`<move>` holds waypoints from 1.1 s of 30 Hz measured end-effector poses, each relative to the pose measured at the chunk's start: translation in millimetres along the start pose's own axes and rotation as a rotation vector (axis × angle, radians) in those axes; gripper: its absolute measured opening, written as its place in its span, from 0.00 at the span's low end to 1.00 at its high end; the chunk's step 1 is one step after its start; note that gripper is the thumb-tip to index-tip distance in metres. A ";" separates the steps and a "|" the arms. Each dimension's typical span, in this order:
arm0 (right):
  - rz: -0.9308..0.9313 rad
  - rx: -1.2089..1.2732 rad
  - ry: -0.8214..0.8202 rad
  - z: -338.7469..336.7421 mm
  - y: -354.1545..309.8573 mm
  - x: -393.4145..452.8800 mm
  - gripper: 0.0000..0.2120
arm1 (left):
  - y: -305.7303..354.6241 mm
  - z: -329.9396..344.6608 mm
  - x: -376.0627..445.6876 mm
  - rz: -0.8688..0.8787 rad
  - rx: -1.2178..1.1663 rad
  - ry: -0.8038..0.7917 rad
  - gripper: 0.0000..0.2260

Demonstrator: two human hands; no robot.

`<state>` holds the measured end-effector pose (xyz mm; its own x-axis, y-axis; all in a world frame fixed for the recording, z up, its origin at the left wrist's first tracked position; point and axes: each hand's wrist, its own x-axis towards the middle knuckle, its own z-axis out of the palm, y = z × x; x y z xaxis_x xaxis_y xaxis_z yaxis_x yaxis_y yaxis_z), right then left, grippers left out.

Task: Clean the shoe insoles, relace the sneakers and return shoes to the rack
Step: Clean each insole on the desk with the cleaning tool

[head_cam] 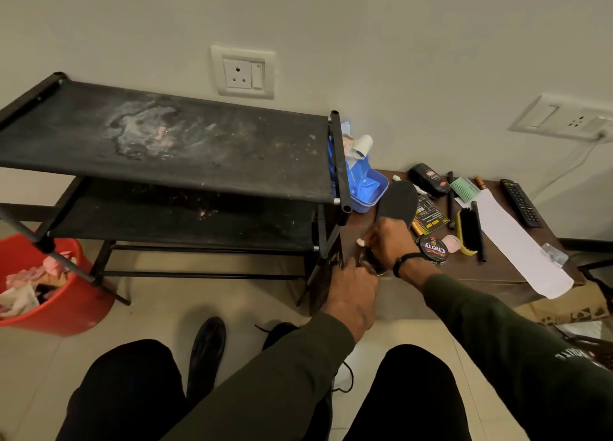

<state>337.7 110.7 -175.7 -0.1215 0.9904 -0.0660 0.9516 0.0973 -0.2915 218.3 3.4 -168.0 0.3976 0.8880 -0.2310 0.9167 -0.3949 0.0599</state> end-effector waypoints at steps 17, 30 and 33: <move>-0.054 -0.089 0.119 4.6 15.5 13.5 0.03 | 0.0 -0.2 0.8 0.008 0.002 0.030 0.25; -0.028 -0.010 0.112 8.3 13.6 -27.8 0.06 | -1.0 -17.2 0.5 -0.004 -0.038 0.020 0.14; -0.069 -0.048 0.064 12.8 14.8 -61.5 0.08 | 1.0 -16.1 -1.2 0.007 -0.001 0.014 0.16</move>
<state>355.6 49.9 -188.1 -0.1708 0.9852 0.0144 0.9541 0.1690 -0.2470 219.3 5.7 -152.0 0.4043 0.8886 -0.2166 0.9141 -0.4008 0.0623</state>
